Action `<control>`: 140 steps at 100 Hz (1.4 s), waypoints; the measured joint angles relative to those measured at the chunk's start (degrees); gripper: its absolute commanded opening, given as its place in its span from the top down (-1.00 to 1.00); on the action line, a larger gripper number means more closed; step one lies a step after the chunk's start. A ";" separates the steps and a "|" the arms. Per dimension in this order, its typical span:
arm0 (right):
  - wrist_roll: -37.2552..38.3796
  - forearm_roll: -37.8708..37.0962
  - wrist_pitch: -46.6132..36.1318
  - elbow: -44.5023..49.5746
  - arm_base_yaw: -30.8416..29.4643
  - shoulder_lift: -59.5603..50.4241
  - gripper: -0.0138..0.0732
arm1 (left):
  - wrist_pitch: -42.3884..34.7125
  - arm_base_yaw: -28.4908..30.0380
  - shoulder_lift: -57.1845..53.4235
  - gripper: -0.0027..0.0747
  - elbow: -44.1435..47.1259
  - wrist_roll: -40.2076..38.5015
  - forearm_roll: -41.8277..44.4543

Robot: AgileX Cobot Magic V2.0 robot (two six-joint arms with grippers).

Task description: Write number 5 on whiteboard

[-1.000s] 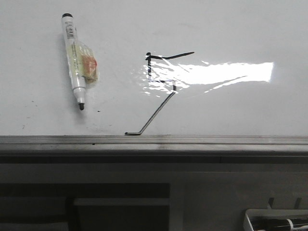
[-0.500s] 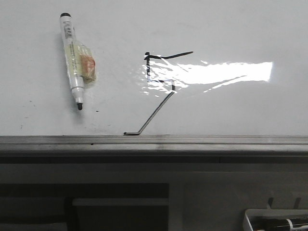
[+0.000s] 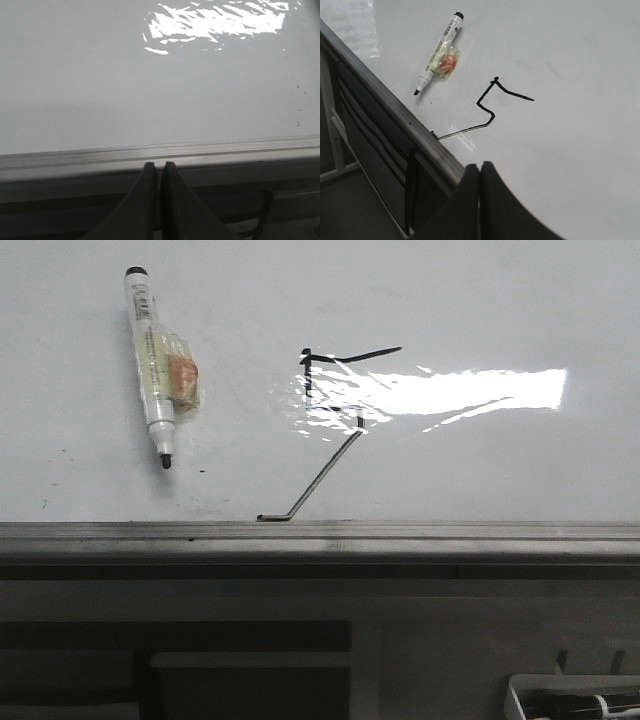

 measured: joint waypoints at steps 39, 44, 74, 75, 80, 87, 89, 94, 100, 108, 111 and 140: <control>38.39 -26.71 -11.42 16.59 -15.39 -1.02 0.82 | 0.00 0.00 0.00 0.98 0.00 0.00 0.00; 39.67 -28.00 -10.00 16.59 -18.40 -2.20 0.82 | 0.00 0.00 0.00 0.98 0.00 0.00 0.00; 41.34 -33.27 6.91 16.59 -25.77 -16.22 0.82 | 0.00 0.00 0.00 0.98 0.00 0.00 0.00; 41.34 -33.27 7.37 16.59 -25.77 -16.95 0.82 | 0.00 0.00 0.00 0.98 0.00 0.00 0.00; 41.34 -33.50 10.58 16.59 -25.77 -19.52 0.82 | 0.00 0.00 0.00 0.98 0.00 0.00 0.00; 40.99 -34.05 11.65 16.59 -25.77 -23.03 0.82 | 0.00 0.00 0.00 0.98 0.00 0.00 0.00; 40.99 -34.28 11.74 16.59 -25.77 -23.83 0.82 | 0.00 0.00 0.00 0.98 0.00 0.00 0.00; 40.99 -34.77 11.88 16.49 -25.77 -24.75 0.82 | 0.00 0.00 0.00 0.98 0.00 0.00 0.00; 40.99 -35.31 12.21 16.49 -25.77 -25.12 0.82 | 0.00 0.00 0.00 0.98 0.00 0.00 0.00; 40.99 -35.56 12.30 16.49 -25.77 -25.24 0.82 | 0.00 0.00 0.00 0.98 0.00 0.00 0.00; 41.34 -35.71 12.30 16.49 -25.77 -25.24 0.82 | 0.00 0.00 0.00 0.98 0.00 0.00 0.00; 40.99 -35.98 12.30 16.49 -25.77 -25.33 0.82 | 0.00 0.00 0.00 0.98 0.00 0.00 0.00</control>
